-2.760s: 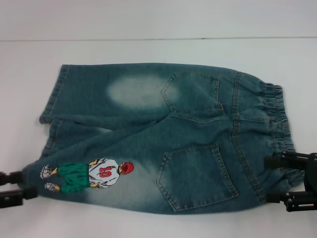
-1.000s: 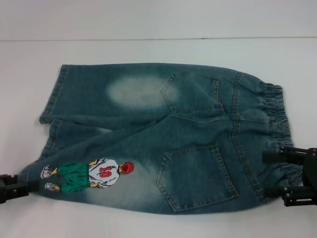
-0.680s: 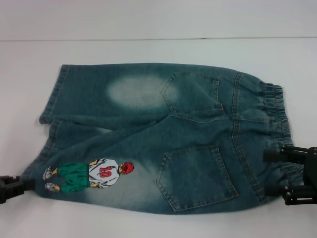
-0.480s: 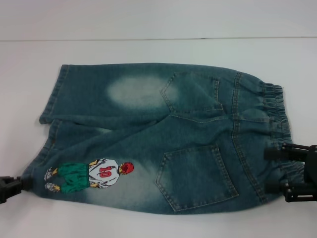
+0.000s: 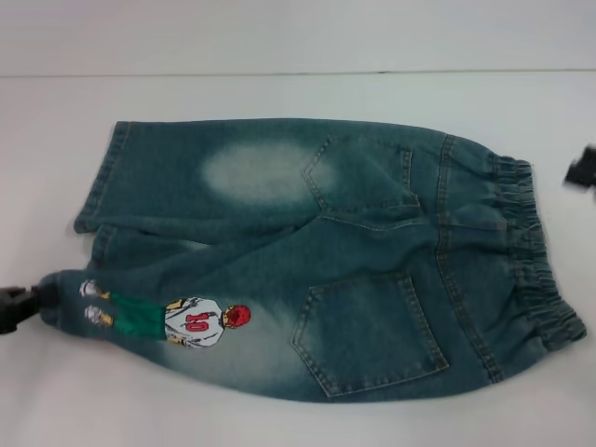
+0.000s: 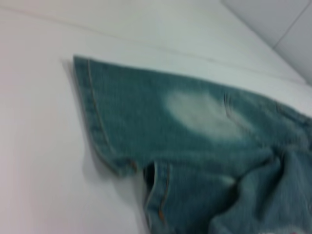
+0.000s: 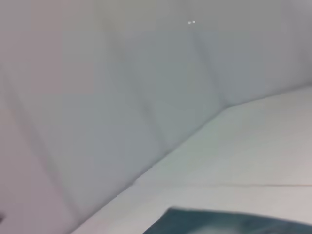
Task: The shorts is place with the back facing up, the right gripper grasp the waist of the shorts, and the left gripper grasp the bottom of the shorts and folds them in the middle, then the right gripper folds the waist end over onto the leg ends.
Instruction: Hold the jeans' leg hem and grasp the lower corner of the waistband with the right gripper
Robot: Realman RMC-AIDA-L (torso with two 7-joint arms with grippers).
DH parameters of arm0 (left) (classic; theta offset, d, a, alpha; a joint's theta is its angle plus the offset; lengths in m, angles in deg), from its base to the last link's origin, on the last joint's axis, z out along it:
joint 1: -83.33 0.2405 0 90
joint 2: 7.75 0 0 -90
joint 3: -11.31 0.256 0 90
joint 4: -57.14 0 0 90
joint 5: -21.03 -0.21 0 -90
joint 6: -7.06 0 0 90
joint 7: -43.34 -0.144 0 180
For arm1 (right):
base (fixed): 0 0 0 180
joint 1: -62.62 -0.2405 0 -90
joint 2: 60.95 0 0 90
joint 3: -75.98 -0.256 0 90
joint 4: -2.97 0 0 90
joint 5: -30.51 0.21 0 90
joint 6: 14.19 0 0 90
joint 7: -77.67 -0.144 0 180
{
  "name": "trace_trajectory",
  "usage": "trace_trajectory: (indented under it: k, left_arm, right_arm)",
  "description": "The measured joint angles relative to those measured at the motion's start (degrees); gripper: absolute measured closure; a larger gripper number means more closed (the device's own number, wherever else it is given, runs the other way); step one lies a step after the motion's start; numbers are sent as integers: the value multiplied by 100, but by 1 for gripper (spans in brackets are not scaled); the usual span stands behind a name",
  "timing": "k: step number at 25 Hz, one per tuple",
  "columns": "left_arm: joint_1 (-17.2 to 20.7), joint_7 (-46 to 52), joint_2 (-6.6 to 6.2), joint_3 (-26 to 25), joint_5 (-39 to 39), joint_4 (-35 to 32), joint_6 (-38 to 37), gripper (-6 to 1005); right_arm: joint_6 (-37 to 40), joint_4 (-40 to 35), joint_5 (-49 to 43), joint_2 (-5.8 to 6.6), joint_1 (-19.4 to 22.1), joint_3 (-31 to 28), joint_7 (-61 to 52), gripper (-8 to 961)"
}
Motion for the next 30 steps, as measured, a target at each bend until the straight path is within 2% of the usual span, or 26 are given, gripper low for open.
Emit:
trace_trajectory:
  k: [4, 7, 9, 16, 22, 30]
  left_arm:
    - [-82, 15, -18, -99, 199, 65, 21, 996]
    - [-156, 38, -34, -139, 303, 108, 31, 997]
    - [-191, 69, -36, -139, 353, 116, 58, 997]
    - [-311, 75, -3, -103, 381, 177, 94, 996]
    - [-384, 75, -4, -91, 386, 195, 121, 996]
    - [-428, 79, -10, -81, 391, 254, 122, 996]
  right_arm:
    - [-390, -261, -46, 206, -134, -136, -1472, 58]
    - [-312, -616, -360, 386, -250, 213, -2130, 58]
    - [-150, -1001, -757, 445, -348, 494, -2356, 59]
    - [836, -1752, -2304, 436, -842, 861, -2199, 59]
    - [973, -1888, -3061, 410, -1104, 1202, -2182, 60]
    - [891, -1872, -4100, 304, -1352, 1981, -2183, 60]
